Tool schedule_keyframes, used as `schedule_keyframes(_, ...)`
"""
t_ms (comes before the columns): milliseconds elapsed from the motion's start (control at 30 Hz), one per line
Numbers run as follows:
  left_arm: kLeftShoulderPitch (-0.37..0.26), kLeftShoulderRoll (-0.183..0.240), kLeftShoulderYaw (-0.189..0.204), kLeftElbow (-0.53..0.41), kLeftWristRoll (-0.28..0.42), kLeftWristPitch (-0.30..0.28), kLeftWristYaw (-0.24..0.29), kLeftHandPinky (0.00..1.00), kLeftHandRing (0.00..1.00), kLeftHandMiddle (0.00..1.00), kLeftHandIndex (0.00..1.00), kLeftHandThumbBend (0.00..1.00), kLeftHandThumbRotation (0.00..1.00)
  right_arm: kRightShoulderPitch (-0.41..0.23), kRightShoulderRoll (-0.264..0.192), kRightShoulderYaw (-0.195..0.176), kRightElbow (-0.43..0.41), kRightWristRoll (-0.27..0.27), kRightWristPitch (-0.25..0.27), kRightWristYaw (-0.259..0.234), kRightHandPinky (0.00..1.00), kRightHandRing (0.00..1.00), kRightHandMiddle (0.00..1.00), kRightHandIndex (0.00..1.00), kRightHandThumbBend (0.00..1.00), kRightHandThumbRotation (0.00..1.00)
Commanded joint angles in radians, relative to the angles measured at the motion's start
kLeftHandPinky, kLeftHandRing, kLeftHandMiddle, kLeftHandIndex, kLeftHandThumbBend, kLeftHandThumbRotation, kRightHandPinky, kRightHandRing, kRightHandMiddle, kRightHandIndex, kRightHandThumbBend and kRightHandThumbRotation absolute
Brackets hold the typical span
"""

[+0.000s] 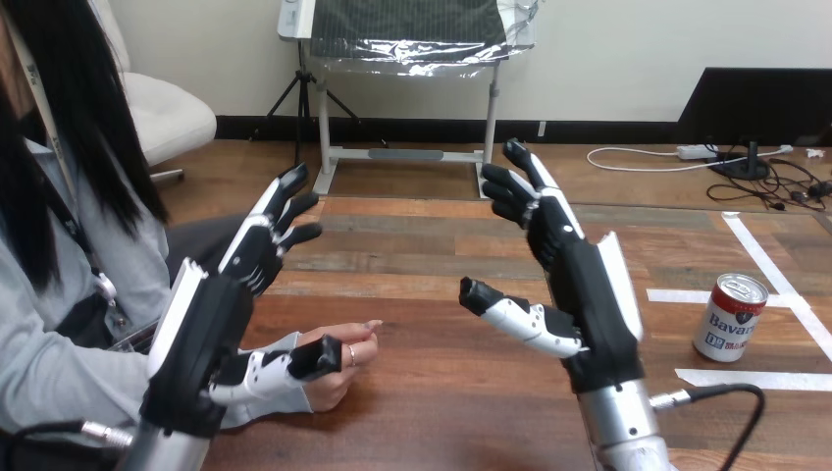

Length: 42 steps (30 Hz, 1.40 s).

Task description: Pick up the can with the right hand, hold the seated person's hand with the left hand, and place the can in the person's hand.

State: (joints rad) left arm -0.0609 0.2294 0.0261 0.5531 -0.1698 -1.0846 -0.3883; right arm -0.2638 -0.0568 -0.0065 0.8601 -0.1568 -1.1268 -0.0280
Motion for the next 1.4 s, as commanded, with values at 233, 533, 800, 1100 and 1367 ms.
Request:
schedule_keyframes(233,-0.113,-0.018,-0.01,0.032,-0.029,0.006,-0.036,0.88,0.95,0.99,0.97,1.0,0.65,-0.016,-0.069,-0.074,-0.126,-0.012,-0.013,-0.078,0.79,0.83,0.86,0.91,1.0,0.53)
schedule_keyframes(533,-0.138,-0.028,-0.013,0.065,-0.034,-0.002,-0.055,0.88,0.96,1.0,0.98,1.0,0.64,-0.005,-0.106,-0.105,-0.183,-0.007,0.021,-0.097,0.79,0.83,0.85,0.92,1.0,0.52)
schedule_keyframes(800,-0.152,-0.037,-0.011,0.087,-0.036,-0.011,-0.069,0.9,0.97,1.0,0.98,1.0,0.64,-0.004,-0.137,-0.131,-0.201,0.011,0.037,-0.107,0.8,0.84,0.85,0.92,1.0,0.47)
schedule_keyframes(1100,-0.158,-0.037,-0.006,0.087,-0.034,-0.01,-0.077,0.91,0.97,1.0,0.98,1.0,0.64,-0.013,-0.177,-0.171,-0.19,-0.011,0.049,-0.148,0.8,0.85,0.85,0.91,1.0,0.46)
schedule_keyframes(1367,-0.159,-0.036,-0.001,0.089,-0.03,-0.014,-0.078,0.91,0.98,1.0,0.99,1.0,0.64,-0.029,-0.209,-0.199,-0.159,-0.017,0.049,-0.179,0.81,0.84,0.84,0.91,1.0,0.45)
